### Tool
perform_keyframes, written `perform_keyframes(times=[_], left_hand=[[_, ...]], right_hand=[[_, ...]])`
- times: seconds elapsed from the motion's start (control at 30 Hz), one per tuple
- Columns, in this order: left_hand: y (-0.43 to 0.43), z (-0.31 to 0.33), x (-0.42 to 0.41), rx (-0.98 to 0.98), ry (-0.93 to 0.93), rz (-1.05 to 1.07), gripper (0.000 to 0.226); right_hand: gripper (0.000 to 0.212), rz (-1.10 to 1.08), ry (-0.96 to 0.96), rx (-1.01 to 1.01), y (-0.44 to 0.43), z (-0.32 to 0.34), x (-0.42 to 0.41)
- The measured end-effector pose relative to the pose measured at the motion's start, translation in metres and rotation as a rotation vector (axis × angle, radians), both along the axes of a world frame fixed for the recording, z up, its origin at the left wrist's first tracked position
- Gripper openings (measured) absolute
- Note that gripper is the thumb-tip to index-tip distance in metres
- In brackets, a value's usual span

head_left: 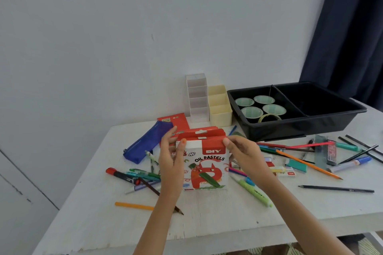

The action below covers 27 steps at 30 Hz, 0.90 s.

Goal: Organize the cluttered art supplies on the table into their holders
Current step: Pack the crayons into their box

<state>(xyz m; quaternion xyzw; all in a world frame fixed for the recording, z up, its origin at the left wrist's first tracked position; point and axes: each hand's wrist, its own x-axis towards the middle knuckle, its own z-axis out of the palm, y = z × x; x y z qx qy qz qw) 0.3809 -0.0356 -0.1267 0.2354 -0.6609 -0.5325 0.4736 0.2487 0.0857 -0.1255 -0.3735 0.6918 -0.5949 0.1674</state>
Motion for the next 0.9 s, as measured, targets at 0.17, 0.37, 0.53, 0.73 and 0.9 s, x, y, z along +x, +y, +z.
perform_keyframes(times=[0.17,0.37,0.53,0.73,0.9], left_hand=[[-0.008,-0.003,0.005,-0.156,-0.05,-0.009,0.018],[-0.027,-0.007,0.008,-0.28,-0.243,-0.077,0.009],[-0.028,-0.011,0.006,-0.208,-0.224,-0.095,0.018],[-0.014,-0.037,0.01,0.044,-0.051,0.011,0.025],[-0.001,-0.077,0.017,0.119,-0.115,-0.005,0.039]], right_hand=[[0.024,0.005,-0.017,-0.095,0.001,0.004,0.003],[0.019,-0.06,0.191,0.008,0.0,-0.003,-0.004],[0.026,-0.1,0.187,-0.04,-0.002,-0.014,-0.002],[0.033,-0.317,-0.16,-0.178,-0.005,-0.038,0.019],[0.033,-0.405,-0.226,-0.07,-0.005,-0.078,0.043]])
